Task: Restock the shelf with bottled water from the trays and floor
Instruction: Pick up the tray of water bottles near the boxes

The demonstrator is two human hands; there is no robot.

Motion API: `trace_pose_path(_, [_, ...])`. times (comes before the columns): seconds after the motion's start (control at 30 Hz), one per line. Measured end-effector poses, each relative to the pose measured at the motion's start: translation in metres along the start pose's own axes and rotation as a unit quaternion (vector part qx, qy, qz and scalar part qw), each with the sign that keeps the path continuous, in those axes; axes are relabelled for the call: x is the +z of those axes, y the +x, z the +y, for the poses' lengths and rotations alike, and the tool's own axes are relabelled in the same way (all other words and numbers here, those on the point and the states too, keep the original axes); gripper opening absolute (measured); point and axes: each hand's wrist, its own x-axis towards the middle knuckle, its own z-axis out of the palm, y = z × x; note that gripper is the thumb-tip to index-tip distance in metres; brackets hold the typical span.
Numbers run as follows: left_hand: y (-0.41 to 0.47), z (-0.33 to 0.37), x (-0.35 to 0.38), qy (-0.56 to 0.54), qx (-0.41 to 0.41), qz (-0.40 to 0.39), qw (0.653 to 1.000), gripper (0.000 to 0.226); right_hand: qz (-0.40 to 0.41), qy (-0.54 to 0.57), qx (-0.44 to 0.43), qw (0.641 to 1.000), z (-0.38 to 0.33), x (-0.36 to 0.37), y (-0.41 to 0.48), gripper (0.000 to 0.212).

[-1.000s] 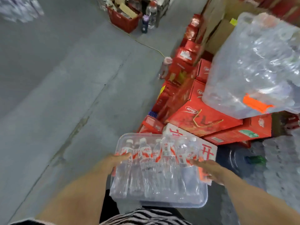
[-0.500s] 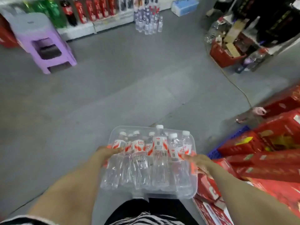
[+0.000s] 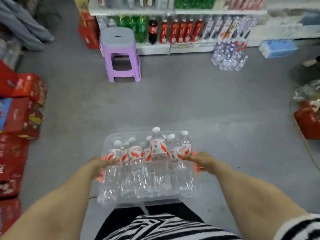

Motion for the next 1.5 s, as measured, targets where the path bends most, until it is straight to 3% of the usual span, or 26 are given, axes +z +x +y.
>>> trace_pose_path(0.13, [0.033,0.049,-0.045,-0.047,-0.019,0.008,0.999,0.108,-0.008,-0.045,-0.015,0.999,-0.113,-0.007,0.037,0.063])
trace_pose_path(0.33, [0.114,0.127,-0.110,-0.078,-0.042,0.002,0.996,0.113,0.016,-0.109,-0.034,0.993,-0.261,-0.003,0.104,0.052])
trace_pose_path(0.5, [0.180,0.227,-0.168,-0.090,-0.033,-0.043,0.994,0.115,0.025,-0.120,-0.023,0.992,-0.361,-0.008,0.168,0.092])
trace_pose_path(0.77, [0.253,0.419,-0.234,-0.097,-0.014,-0.035,0.995,0.098,0.007,-0.089,-0.043,0.995,-0.540,-0.043,0.273,0.065])
trace_pose_path(1.03, [0.330,0.575,-0.276,-0.088,-0.014,0.003,0.996,0.100,-0.015,-0.121,-0.045,0.991,-0.707,-0.104,0.365,0.110])
trace_pose_path(1.17, [0.381,0.632,-0.309,-0.072,-0.030,0.009,0.997,0.139,-0.020,-0.125,-0.055,0.990,-0.797,-0.123,0.380,0.102])
trace_pose_path(1.23, [0.417,0.657,-0.325,-0.070,-0.033,0.000,0.997,0.148,-0.016,-0.125,-0.058,0.990,-0.834,-0.130,0.398,0.098])
trace_pose_path(1.3, [0.435,0.695,-0.335,-0.074,-0.037,-0.012,0.997,0.143,-0.013,-0.120,-0.058,0.991,-0.865,-0.134,0.420,0.093])
trace_pose_path(1.4, [0.460,0.750,-0.355,-0.063,-0.030,-0.025,0.997,0.118,-0.009,-0.118,-0.044,0.992,-0.906,-0.136,0.455,0.094])
trace_pose_path(1.5, [0.490,0.801,-0.378,-0.053,-0.037,-0.021,0.998,0.126,-0.002,-0.115,-0.048,0.992,-0.951,-0.137,0.488,0.104])
